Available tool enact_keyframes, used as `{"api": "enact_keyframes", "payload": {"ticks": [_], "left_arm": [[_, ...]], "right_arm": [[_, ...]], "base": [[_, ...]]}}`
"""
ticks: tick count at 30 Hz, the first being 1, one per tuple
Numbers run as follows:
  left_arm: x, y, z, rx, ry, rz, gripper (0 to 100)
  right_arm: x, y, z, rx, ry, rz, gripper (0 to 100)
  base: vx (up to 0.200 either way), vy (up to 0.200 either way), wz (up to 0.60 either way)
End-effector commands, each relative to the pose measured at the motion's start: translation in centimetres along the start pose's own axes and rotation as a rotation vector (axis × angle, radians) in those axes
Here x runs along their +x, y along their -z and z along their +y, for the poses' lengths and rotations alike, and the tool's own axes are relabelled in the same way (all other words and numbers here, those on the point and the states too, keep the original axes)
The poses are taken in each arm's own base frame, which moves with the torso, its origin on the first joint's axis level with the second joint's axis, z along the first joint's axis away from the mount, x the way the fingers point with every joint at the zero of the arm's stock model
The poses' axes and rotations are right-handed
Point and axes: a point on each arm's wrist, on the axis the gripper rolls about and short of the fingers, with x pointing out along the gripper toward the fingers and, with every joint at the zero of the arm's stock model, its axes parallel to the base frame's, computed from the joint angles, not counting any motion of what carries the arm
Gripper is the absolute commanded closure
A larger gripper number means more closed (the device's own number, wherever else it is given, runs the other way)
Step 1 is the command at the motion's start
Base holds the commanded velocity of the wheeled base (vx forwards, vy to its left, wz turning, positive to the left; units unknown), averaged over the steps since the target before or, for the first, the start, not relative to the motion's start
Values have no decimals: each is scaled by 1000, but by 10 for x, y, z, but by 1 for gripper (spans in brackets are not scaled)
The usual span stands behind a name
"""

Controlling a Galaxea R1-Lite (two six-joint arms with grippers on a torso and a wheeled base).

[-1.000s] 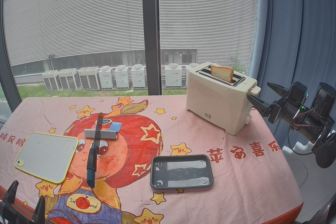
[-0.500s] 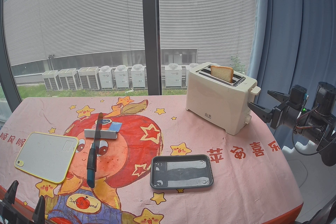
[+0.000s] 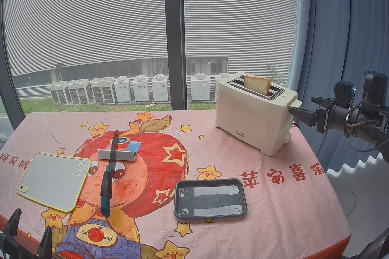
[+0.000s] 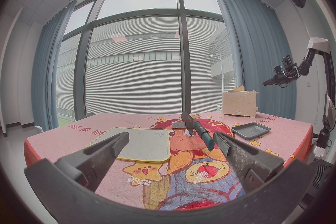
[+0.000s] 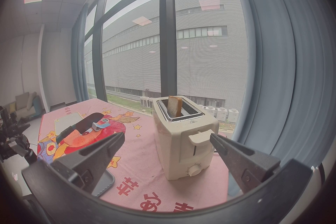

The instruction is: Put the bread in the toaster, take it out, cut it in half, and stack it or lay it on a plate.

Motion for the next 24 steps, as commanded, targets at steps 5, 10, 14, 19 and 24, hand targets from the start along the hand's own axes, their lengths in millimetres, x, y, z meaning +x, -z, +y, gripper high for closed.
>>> {"api": "enact_keyframes", "payload": {"ticks": [5, 10, 14, 19, 24], "left_arm": [[1, 5, 0, 0, 0, 9, 0], [1, 5, 0, 0, 0, 9, 0], [1, 5, 0, 0, 0, 9, 0], [1, 5, 0, 0, 0, 9, 0], [1, 5, 0, 0, 0, 9, 0]], "right_arm": [[4, -25, -3, -20, 1, 25, 0], [13, -36, -5, -10, -9, 70, 0], [22, -41, -5, 1, -29, 113, 0], [34, -41, -7, 7, -39, 136, 0], [46, -33, -10, -17, -65, 163, 0]], "base": [[0, 0, 0], [0, 0, 0], [0, 0, 0], [0, 0, 0], [0, 0, 0]]}}
